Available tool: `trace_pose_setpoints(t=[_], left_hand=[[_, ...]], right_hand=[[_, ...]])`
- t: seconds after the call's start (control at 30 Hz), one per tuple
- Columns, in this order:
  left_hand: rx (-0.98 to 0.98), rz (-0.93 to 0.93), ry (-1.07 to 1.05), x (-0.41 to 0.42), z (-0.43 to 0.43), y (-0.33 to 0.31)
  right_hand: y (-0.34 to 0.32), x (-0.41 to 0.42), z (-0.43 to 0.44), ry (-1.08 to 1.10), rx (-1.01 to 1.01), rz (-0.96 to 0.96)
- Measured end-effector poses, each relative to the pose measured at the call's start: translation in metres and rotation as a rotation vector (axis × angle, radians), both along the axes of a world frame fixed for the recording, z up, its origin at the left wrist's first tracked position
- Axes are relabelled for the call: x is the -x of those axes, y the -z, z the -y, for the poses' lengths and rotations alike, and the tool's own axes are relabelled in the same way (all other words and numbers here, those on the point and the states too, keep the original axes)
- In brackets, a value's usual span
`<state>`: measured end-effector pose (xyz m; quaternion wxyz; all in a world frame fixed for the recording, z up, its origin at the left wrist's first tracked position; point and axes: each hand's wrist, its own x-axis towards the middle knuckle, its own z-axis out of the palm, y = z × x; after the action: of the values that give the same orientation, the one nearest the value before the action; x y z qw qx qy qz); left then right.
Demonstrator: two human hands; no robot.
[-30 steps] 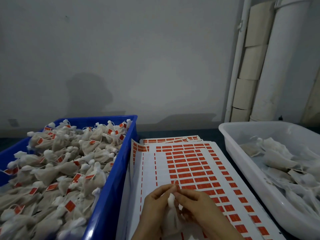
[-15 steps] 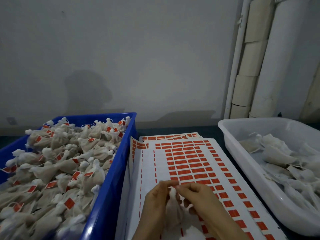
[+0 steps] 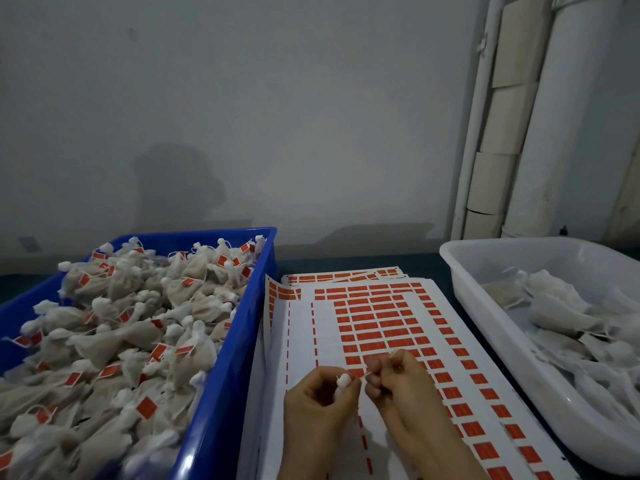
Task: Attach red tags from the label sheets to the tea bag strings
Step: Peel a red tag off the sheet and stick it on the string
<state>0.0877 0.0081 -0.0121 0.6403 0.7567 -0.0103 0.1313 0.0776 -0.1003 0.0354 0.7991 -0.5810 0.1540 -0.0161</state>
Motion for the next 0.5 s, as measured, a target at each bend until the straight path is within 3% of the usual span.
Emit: trace_pose_setpoints(t=[0.13,0.5], left_hand=[[-0.019,-0.039,0.010,0.0007,0.0005,-0.0011],[0.090,-0.210,0.096,0.0028,-0.0021,-0.0097]], right_hand=[[-0.0042,-0.0022,0.0010,-0.002,-0.015,0.007],[-0.0066,-0.0041,0.0094,-0.084,0.342,0.060]])
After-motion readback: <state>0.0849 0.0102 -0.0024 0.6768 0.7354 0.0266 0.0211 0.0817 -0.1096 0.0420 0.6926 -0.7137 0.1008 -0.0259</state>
